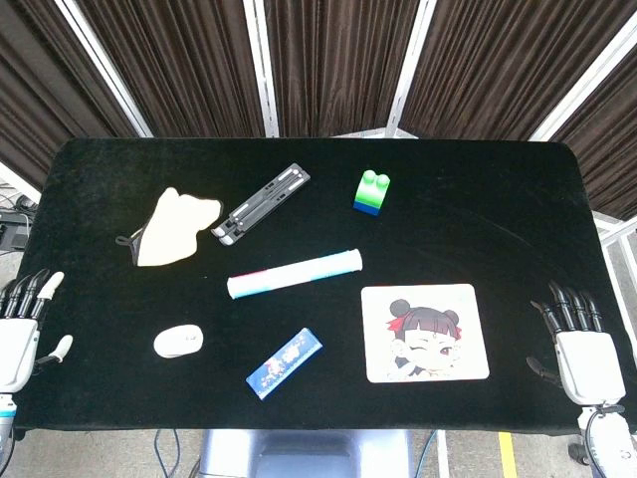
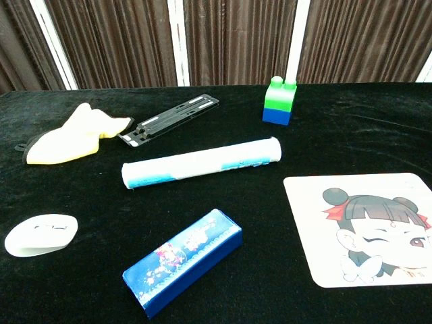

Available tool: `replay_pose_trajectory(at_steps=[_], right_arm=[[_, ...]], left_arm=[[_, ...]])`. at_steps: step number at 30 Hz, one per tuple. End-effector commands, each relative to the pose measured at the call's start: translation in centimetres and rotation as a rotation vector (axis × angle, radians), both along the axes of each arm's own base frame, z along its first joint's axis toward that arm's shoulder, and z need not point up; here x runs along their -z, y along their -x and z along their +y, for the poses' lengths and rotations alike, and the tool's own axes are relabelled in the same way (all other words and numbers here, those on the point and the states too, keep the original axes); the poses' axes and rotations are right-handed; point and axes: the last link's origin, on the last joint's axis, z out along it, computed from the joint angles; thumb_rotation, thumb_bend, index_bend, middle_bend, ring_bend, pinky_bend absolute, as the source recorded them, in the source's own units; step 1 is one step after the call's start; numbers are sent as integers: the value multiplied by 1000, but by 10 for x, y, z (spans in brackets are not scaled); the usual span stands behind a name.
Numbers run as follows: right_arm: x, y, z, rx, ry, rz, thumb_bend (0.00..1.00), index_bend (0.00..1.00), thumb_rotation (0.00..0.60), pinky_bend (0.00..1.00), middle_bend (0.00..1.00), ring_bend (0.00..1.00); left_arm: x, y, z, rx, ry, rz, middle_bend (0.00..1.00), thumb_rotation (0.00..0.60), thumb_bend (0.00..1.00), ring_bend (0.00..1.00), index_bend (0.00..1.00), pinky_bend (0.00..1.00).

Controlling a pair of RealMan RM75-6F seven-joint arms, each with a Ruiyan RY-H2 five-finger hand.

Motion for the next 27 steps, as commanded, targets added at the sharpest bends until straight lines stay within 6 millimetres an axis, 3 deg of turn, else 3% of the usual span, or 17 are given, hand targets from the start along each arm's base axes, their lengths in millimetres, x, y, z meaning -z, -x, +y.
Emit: replay_pose_trajectory(at_steps=[1, 17, 27], right_arm=[[0, 0, 0, -4, -2, -2, 119, 180, 600, 0, 0, 0], [-2, -2, 3, -20, 0, -13, 124, 180, 600, 0, 0, 0], [-4, -3, 4, -26, 0, -27, 124, 181, 600, 0, 0, 0]], left_arm=[[1, 0, 0, -5, 9, -2, 0, 600, 314, 0, 0, 0], [13, -3, 3, -34, 70, -37, 0, 600, 206, 0, 1, 0], [50, -21, 7, -56, 142, -35, 0, 600, 206, 0, 197, 0]])
